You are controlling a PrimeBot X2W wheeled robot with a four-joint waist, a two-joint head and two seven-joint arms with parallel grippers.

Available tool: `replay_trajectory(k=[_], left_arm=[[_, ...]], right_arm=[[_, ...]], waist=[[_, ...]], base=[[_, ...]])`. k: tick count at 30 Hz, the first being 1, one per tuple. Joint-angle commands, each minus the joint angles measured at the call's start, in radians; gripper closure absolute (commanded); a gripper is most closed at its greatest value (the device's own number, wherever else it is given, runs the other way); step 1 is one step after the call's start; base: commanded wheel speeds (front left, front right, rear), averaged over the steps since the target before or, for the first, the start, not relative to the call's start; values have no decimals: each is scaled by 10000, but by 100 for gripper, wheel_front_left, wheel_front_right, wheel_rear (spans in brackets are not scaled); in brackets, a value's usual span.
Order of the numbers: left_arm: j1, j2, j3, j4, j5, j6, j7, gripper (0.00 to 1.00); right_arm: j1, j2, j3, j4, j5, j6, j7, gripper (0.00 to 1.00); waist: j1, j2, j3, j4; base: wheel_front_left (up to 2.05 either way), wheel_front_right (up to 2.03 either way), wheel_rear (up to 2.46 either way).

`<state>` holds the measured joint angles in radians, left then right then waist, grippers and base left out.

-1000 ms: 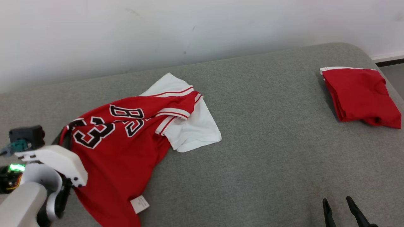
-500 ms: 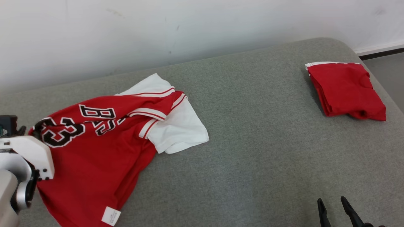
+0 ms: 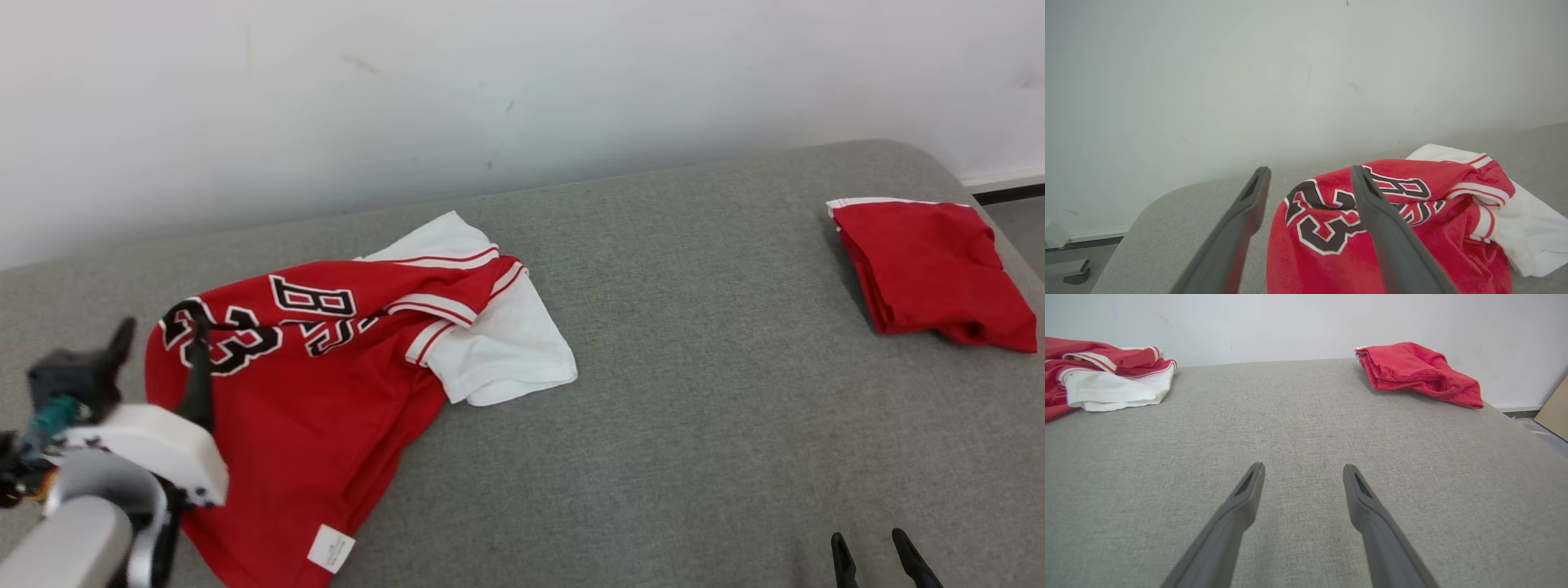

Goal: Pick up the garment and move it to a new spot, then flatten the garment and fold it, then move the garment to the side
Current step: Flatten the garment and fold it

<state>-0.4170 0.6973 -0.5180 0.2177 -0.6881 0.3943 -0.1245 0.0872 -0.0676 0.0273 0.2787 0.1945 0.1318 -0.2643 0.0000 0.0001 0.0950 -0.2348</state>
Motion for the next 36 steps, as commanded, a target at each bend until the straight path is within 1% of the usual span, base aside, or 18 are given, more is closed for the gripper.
replay_trajectory(k=[1, 2, 4, 5, 8, 13, 16, 27, 32, 36], left_arm=[[378, -67, -129, -471, 180, 150, -19, 0], [699, -210, -249, -995, 225, 373, -41, 0], [1247, -324, -580, -1795, 396, 710, 46, 0], [1505, -500, -703, -2174, 312, 850, 78, 0], [2115, -953, -1238, -2708, 317, 1124, 224, 0], [2652, -1618, -2056, -2556, 431, 1133, 329, 0], [2841, -1771, -2338, -2199, 483, 1081, 303, 0], [3044, -1731, -2487, -742, 599, 1220, 162, 0], [3308, -1778, -2203, -673, 238, 1300, -72, 0], [3509, -1649, -2015, -902, 62, 1349, -197, 0]], right_arm=[[102, -61, -5, -37, 13, -23, 8, 0], [120, -70, -8, -45, 17, -23, 8, 0], [157, -114, -18, -70, 11, -23, 8, 0], [145, -133, -2, -85, 15, -23, 8, 0], [94, -191, 14, -117, 7, -23, 8, 0], [-38, -286, 55, -106, 66, -23, 8, 0], [-75, -327, 56, -124, 88, -23, 8, 0], [-103, -365, 95, -132, 84, -23, 8, 0], [-91, -370, 47, -130, 73, -23, 8, 0], [-13, -348, 7, -117, 55, -23, 8, 0]], waist=[[0, -1, -56, 141], [0, -1, -61, 199], [0, -1, -46, 310], [0, -1, -20, 355], [0, -1, 94, 527], [0, -1, 224, 662], [0, -1, 291, 688], [0, -1, 467, 631], [0, -1, 454, 581], [0, -1, 442, 599]], base=[[0, 0, 0], [0, 0, 0], [0, 0, 0], [0, 0, 0], [0, 0, 0], [0, 0, 0], [0, 0, 0], [0, 0, 0], [0, 0, 0], [0, 0, 0]])
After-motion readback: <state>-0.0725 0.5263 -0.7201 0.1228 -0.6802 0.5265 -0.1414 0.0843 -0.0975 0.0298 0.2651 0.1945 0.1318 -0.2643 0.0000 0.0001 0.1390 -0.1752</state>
